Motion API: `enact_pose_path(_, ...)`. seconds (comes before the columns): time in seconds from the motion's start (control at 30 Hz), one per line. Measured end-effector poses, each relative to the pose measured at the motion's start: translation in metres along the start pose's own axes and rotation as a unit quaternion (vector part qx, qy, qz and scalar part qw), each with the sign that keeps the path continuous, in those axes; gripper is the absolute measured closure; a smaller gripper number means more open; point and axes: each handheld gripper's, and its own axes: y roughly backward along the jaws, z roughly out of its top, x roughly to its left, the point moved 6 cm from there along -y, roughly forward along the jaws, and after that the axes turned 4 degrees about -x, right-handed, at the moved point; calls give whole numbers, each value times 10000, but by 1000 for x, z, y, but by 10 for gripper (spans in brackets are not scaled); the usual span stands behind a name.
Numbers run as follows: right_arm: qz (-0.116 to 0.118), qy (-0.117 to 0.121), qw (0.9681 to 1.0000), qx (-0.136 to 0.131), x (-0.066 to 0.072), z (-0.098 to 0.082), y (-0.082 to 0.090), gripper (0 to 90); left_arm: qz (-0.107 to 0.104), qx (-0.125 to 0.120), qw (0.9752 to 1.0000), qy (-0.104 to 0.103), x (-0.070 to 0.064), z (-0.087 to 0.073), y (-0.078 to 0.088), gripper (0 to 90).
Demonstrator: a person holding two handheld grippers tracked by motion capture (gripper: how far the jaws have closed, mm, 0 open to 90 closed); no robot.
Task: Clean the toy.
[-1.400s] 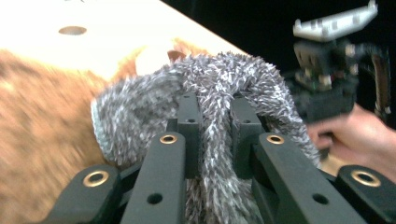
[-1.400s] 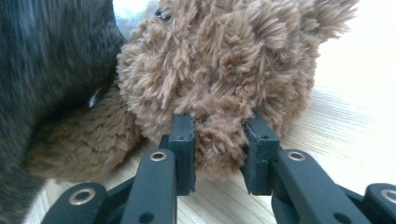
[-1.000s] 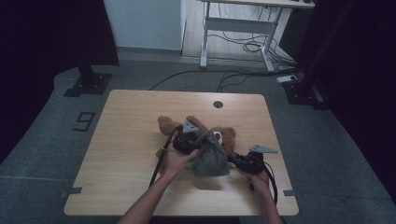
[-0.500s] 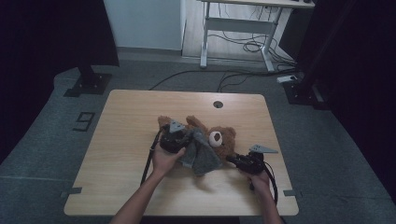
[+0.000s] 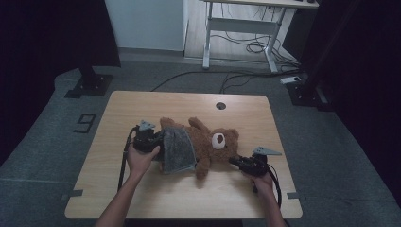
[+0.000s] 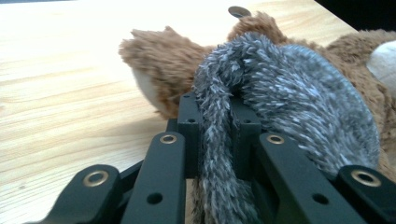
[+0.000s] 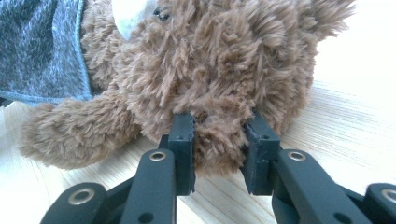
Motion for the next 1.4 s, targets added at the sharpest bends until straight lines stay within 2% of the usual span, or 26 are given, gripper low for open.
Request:
enact_pose_path(0.13,2,1,10000,0,0,0,0,686,34,-53,10000,34,5,2,6,776)
enact_pose_path(0.27,8,3,10000,13,-1,0,0,683,3,-96,9999,28,3,4,8,776)
enact_pose_path(0.4,10,-4,10000,9,-1,0,0,683,-263,-266,9993,-38,-17,14,11,777)
enact_pose_path(0.5,-2,3,10000,16,-1,0,0,683,-430,-286,9984,-223,-40,24,7,776)
enact_pose_path(0.57,-10,-8,10000,6,0,-1,0,684,-523,-301,9974,-392,-58,31,1,776)
enact_pose_path(0.7,-19,-3,10000,21,0,-1,0,683,-575,-215,9964,-577,-83,38,-18,773)
enact_pose_path(0.77,-12,-10,10000,8,0,-1,0,683,-576,-107,9965,-591,-90,36,-31,770)
enact_pose_path(0.87,-9,-4,10000,7,-1,-1,0,683,-546,7,9957,-747,-101,25,-48,767)
enact_pose_path(0.93,-10,2,10000,15,-1,-1,0,681,-498,-5,9944,-929,-107,19,-53,767)
enact_pose_path(1.0,-17,15,10000,34,-1,-1,1,670,-491,-20,9936,-1020,-110,15,-54,767)
enact_pose_path(1.07,-57,66,10000,33,-1,-2,1,628,-525,-15,9933,-1028,-109,11,-53,768)
enact_pose_path(1.2,-348,228,9991,-78,0,0,3,446,-654,-2,9936,-923,-106,5,-50,771)
enact_pose_path(1.33,-582,115,9967,-553,3,13,11,318,-747,-48,9936,-846,-106,0,-50,772)
enact_pose_path(1.4,-642,132,9959,-620,7,20,13,234,-764,-95,9937,-817,-106,-3,-49,773)
